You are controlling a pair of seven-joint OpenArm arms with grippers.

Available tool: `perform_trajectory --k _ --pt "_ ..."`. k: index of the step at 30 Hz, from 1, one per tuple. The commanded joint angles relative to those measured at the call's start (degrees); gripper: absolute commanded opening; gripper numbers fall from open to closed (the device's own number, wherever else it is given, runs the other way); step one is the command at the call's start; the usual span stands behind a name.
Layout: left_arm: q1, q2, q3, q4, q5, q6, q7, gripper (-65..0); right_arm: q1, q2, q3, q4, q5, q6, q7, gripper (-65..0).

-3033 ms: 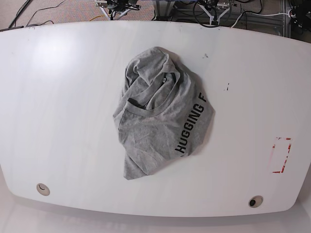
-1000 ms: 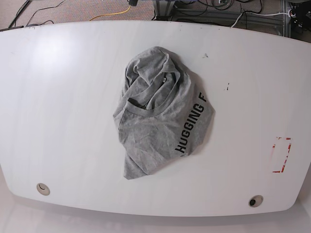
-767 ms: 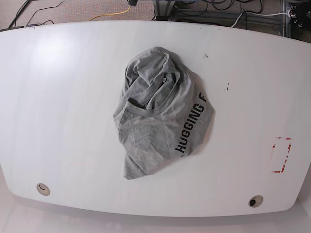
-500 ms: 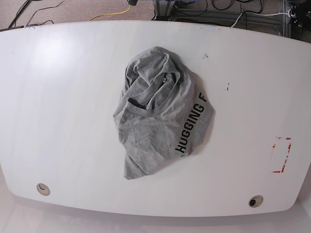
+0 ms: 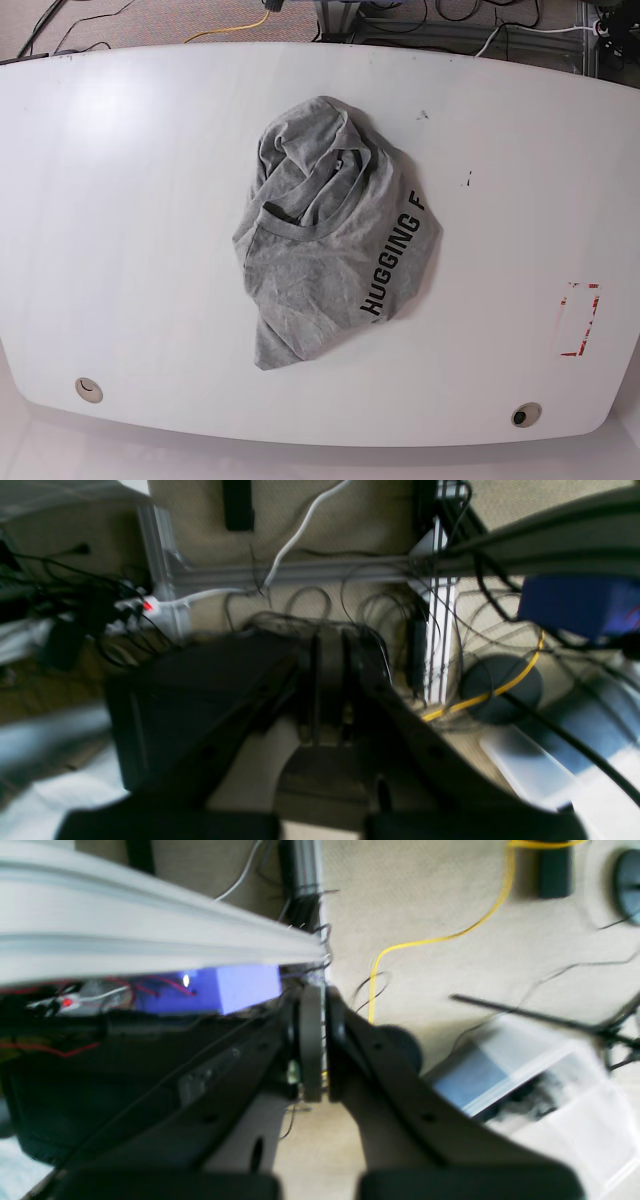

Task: Layout the t-shirt on the table in an organized manner, then fold the t-shirt properly

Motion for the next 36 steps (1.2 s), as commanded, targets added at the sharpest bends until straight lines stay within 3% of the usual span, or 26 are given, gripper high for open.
perform_trajectory --k 1,13,36 --pt "2.3 -0.1 -0.2 3.9 -0.1 0.4 -1.0 -65.0 -2.7 -0.3 0.1 3.1 0.7 0.4 0.9 -64.2" --pt "2.3 -0.1 -0.1 9.8 -0.1 0.4 -1.0 -65.0 -5.2 -0.3 0.0 11.9 0.7 0.5 1.0 -64.2" --pt "-11.5 0.0 -0.4 10.5 0.0 0.4 -0.9 -65.0 4.9 -0.3 0.0 14.4 0.7 0.5 1.1 -64.2"
